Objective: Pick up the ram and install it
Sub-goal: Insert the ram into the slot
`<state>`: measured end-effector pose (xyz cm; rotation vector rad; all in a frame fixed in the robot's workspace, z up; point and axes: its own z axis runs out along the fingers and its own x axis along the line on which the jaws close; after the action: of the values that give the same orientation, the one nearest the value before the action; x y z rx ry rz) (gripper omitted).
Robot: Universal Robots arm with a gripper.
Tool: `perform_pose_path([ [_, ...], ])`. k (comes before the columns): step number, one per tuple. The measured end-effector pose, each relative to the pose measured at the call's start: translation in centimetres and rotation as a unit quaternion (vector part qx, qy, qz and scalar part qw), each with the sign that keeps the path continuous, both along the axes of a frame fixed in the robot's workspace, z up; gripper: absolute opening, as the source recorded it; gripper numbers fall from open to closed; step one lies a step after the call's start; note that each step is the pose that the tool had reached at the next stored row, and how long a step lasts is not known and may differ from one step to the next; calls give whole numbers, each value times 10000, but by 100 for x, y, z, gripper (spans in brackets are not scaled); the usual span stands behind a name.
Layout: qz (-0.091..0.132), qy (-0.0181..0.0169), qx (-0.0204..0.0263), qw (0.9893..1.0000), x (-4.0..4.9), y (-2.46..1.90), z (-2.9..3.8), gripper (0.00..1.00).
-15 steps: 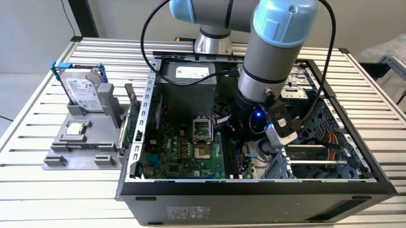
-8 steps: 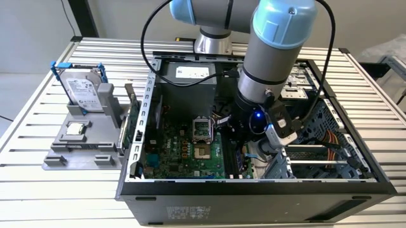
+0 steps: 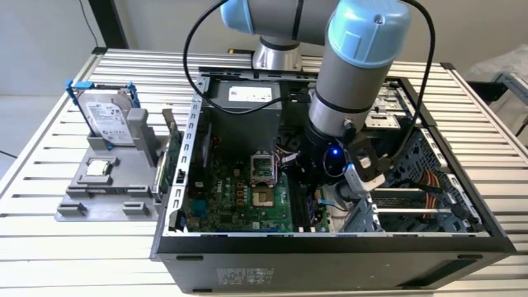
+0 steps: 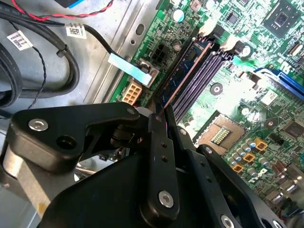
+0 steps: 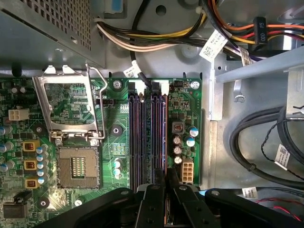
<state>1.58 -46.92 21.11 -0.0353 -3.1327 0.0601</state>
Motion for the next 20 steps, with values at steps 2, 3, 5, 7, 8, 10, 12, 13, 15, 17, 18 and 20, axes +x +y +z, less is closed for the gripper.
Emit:
perform_pose_path([
  [2, 0, 0, 0, 10000, 0, 0, 0, 0],
  [3, 0, 0, 1, 10000, 0, 0, 0, 0],
  [5, 0, -1, 7, 10000, 0, 2, -4, 100],
  [7, 0, 0, 3, 10000, 0, 0, -1, 100],
  [8, 0, 0, 1, 10000, 0, 0, 2, 100],
  [10, 0, 5, 1, 10000, 0, 0, 69, 100],
  [12, 0, 7, 2, 10000, 0, 0, 120, 100],
  [13, -1, 7, 1, 10000, 0, 0, 152, 100],
  [15, 0, 10, 2, 10000, 0, 0, 223, 100],
  [17, 0, 17, 1, 10000, 0, 0, 295, 100],
  [18, 0, 21, 2, 10000, 0, 0, 317, 100],
  [20, 0, 22, 3, 10000, 0, 0, 322, 100],
])
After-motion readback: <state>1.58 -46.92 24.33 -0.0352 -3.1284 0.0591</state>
